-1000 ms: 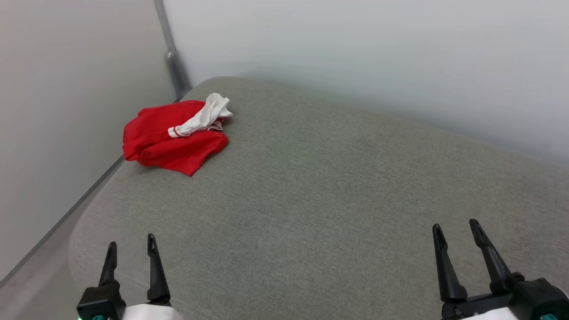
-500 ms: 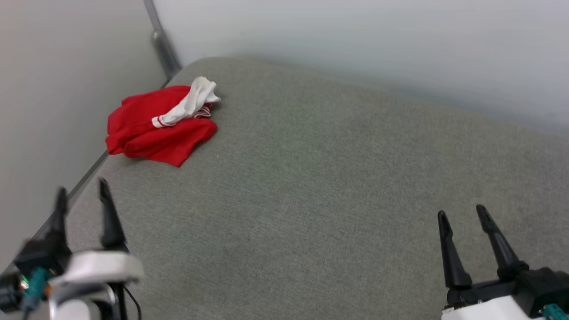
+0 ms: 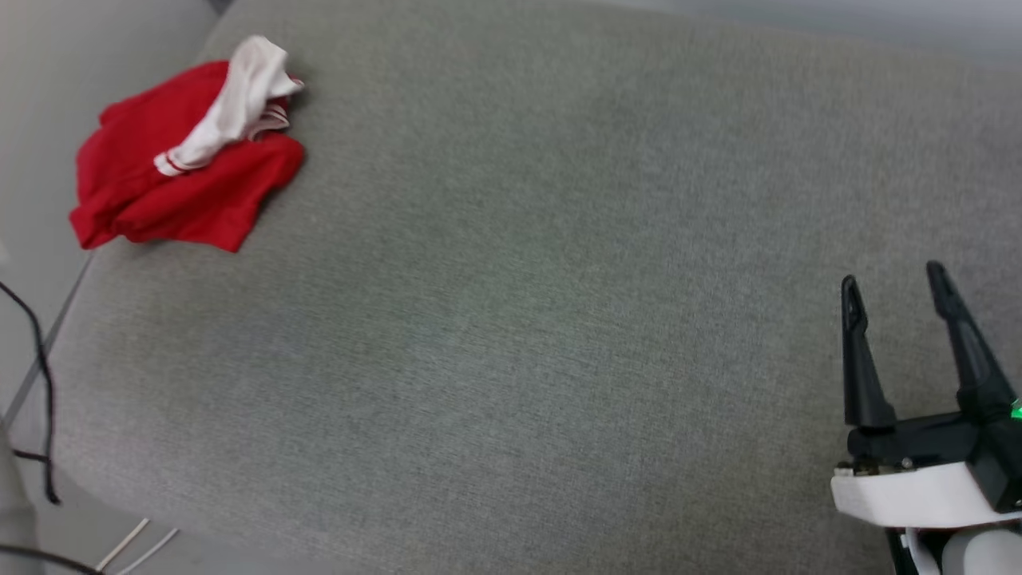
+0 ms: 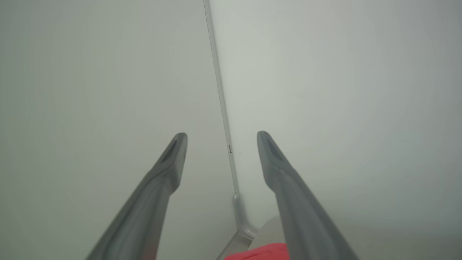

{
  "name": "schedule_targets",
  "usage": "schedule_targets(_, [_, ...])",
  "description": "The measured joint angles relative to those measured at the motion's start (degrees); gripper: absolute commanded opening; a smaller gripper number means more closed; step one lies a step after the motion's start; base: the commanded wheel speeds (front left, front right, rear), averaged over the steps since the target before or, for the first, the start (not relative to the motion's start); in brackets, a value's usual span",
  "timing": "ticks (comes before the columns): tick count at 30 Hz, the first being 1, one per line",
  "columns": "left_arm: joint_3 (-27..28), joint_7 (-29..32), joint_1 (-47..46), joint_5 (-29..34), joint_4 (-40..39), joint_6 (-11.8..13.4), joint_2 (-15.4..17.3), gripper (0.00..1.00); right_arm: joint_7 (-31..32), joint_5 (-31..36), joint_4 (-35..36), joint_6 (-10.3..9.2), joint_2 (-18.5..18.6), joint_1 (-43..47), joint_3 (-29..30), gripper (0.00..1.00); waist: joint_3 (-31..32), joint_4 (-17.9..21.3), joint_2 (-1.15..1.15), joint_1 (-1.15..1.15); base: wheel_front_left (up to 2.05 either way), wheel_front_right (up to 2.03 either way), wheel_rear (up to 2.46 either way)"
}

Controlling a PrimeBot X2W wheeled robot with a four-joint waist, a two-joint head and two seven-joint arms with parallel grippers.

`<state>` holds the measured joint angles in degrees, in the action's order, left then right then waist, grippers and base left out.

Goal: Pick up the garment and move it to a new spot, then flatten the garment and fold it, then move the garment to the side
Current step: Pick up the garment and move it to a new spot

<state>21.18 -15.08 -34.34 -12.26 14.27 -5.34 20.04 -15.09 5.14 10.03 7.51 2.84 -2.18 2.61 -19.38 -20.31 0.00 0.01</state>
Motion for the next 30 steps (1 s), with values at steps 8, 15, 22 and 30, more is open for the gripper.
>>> schedule_targets(8, [-4.1,3.0,-13.6,-4.4,13.8,-1.7,8.3,1.0,0.0,3.5,4.1,0.0,0.1,-2.8,1.2,1.0,-8.7,1.5,0.0,0.01,0.0,0.0,0.0])
schedule_targets(15, [-15.9,12.6,-19.9,-13.7,22.9,-2.0,14.6,1.0,0.0,4.4,7.8,0.0,1.2,-4.5,2.0,1.0,-14.8,2.5,0.0,0.01,0.0,0.0,0.0])
schedule_targets(22, [-27.7,27.7,-20.1,-29.1,25.4,-2.1,19.1,1.0,0.0,4.8,9.6,0.0,1.7,-5.0,2.6,1.0,-18.0,4.0,0.0,0.0,0.0,0.0,0.0])
schedule_targets(30, [-36.2,43.7,-19.8,-42.0,27.2,-2.0,23.4,1.0,0.0,5.2,11.4,0.0,2.3,-5.1,3.4,1.0,-20.8,5.1,0.0,0.0,0.0,0.0,0.0])
